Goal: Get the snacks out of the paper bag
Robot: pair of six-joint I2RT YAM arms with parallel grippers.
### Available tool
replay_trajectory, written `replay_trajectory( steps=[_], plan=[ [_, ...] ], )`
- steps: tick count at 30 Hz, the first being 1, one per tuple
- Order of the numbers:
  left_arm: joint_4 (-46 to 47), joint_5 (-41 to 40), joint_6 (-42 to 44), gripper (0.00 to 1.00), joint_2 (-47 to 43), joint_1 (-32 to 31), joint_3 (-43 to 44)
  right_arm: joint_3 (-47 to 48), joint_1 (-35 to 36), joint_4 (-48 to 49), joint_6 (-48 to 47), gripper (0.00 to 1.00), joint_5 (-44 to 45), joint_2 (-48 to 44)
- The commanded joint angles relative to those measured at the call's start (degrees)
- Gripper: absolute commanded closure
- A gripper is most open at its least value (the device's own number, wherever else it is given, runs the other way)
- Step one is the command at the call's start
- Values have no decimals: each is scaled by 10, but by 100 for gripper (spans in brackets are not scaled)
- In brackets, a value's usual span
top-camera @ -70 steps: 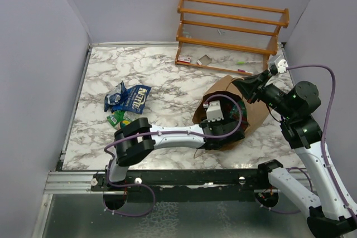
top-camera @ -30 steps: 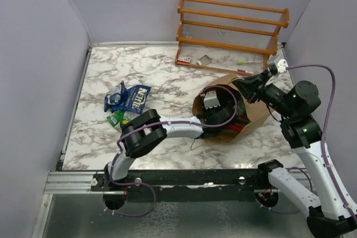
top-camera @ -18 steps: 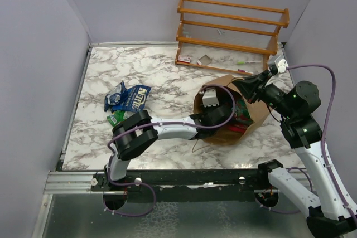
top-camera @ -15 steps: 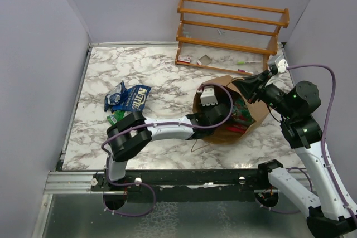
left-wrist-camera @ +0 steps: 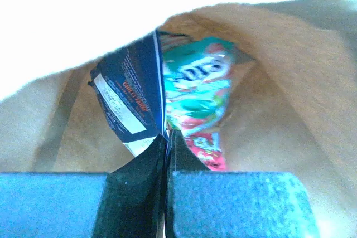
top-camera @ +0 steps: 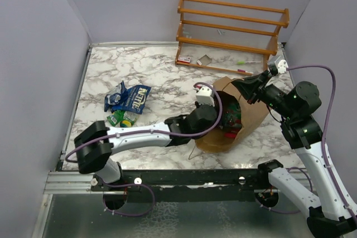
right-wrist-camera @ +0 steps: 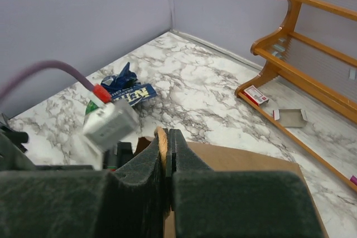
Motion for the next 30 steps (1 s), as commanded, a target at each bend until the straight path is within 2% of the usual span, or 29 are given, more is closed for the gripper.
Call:
replay_trajectory(
  steps=[1, 4, 8, 15, 17, 21, 25, 28, 30],
  plan=[
    [101, 121, 114, 100, -112, -3, -61, 2, 1, 8, -4, 98, 22, -13],
    [128, 182, 169, 100, -175, -4, -94, -2, 1, 8, -3, 98, 29, -15],
    [119, 223, 235, 100, -255, -4, -118, -2, 1, 5, 0, 98, 39, -16],
    [33, 281, 367, 100, -376, -3, -129, 3, 1, 2, 2, 98, 58, -21],
    [-5, 266, 397, 100, -408, -4, -125, 4, 1, 0, 2, 98, 59, -20],
    [-77, 161, 433, 100, -462, -3, -109, 2, 1, 1, 2, 98, 56, -18],
    [-113, 17, 450, 100, -491, -3, -102, -2, 1, 5, 4, 98, 52, -14],
    [-100, -154, 443, 100, -494, -3, -111, -2, 1, 8, 5, 98, 49, -10],
    [-48, -251, 473, 100, -496, 0, -138, -2, 1, 10, 5, 98, 46, -9]
  ],
)
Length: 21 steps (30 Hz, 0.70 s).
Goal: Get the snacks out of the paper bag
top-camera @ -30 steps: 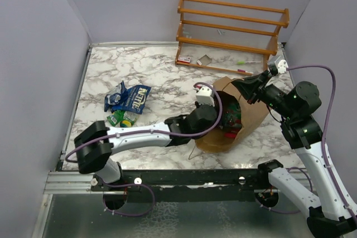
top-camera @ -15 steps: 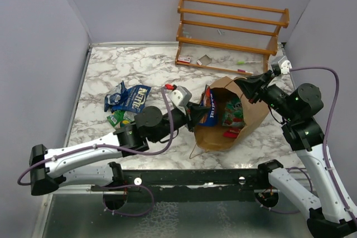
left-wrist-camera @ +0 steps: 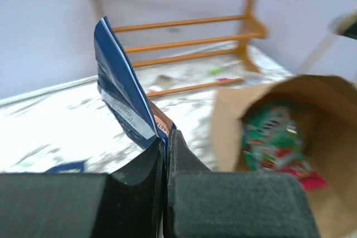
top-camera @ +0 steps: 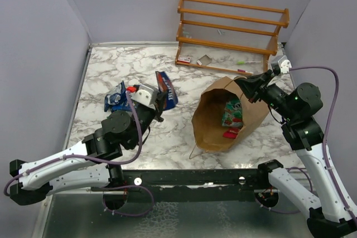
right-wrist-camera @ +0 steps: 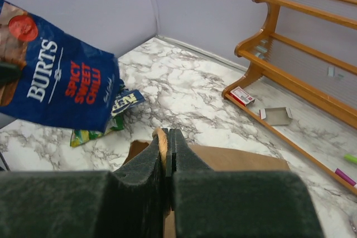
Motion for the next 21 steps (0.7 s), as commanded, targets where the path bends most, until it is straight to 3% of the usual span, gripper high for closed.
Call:
replay_trajectory(
  steps=[1, 4, 8, 21],
  plan=[
    [66, -282, 66, 100, -5, 8, -31, -1, 1, 11, 5, 98, 4, 2],
    [109, -278, 100, 100, -3, 46, -51, 0, 1, 9, 3, 98, 4, 1],
    [130, -232, 86, 100, 19, 144, -55, 3, 1, 6, 1, 98, 4, -1],
    [-31, 22, -197, 100, 247, 501, 129, 0, 1, 5, 1, 98, 4, -8]
  ],
)
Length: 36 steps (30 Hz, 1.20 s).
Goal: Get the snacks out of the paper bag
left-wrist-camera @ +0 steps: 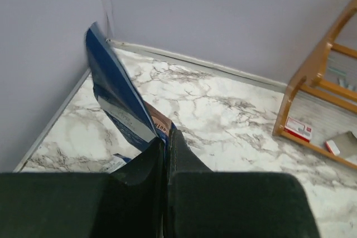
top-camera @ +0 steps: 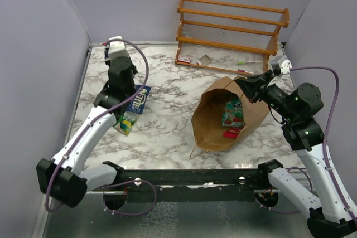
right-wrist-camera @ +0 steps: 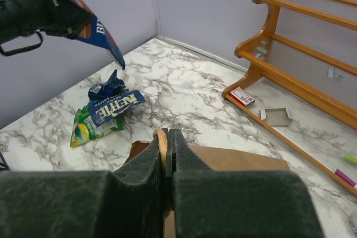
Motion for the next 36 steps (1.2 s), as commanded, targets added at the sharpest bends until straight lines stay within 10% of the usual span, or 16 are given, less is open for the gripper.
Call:
replay_trajectory(
  steps=[1, 19, 36],
  plan=[
    [-39, 122, -137, 100, 67, 105, 60, -1, 1, 6, 1, 98, 4, -8],
    [-40, 210, -349, 97, 157, 234, -61, -1, 1, 15, -1, 98, -2, 1],
    [-98, 292, -366, 38, 70, 239, -82, -5, 1, 9, 2, 98, -3, -7]
  ],
)
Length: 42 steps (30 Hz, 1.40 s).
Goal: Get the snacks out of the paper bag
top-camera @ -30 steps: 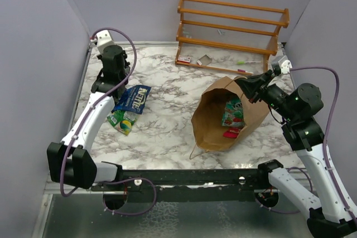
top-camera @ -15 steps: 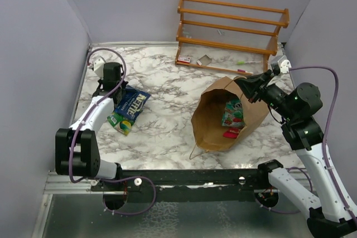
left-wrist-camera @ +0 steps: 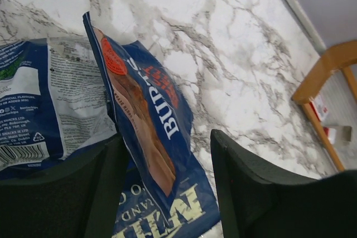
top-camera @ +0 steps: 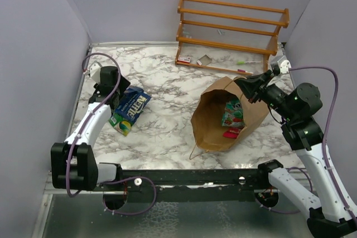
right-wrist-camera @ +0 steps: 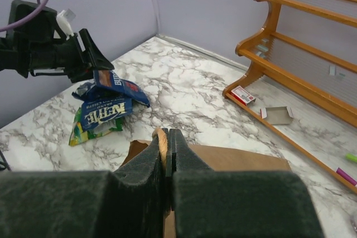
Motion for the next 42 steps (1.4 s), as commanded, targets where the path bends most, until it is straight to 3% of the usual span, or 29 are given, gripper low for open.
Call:
replay_trajectory(
  steps=[1, 5, 7, 11, 15, 18, 20, 25, 28, 32, 37, 42],
  plan=[
    [-4, 79, 32, 35, -62, 3, 13, -4, 1, 9, 1, 98, -2, -9],
    [42, 192, 73, 20, -114, 3, -5, -9, 1, 11, 3, 98, -7, -10],
    [77, 263, 87, 16, -137, 2, -17, -10, 1, 8, 2, 98, -14, -10],
    [115, 385, 98, 22, -148, -10, -19, -19, 1, 10, -1, 98, -43, -19],
    [173, 459, 106, 24, -169, -79, -44, -41, 1, 11, -4, 98, -103, -31],
    [189, 429, 144, 24, -206, -162, -75, -75, 1, 22, 37, 98, -157, -37],
    [171, 383, 173, 24, -231, -202, -91, -131, 1, 79, 110, 98, -222, -39],
    [144, 363, 199, 24, -278, -214, -128, -324, 1, 378, 357, 98, -344, -8],
    [156, 396, 192, 24, -309, -217, -160, -286, 1, 292, 301, 98, -328, 8],
    [195, 427, 152, 24, -363, -237, -218, -185, 1, 111, 166, 98, -222, 2],
    [278, 396, 102, 17, -420, -314, -305, -158, 1, 84, 129, 98, -175, -2],
    [328, 276, 134, 15, -388, -476, -330, -156, 1, 84, 137, 98, -174, 4]
  ],
)
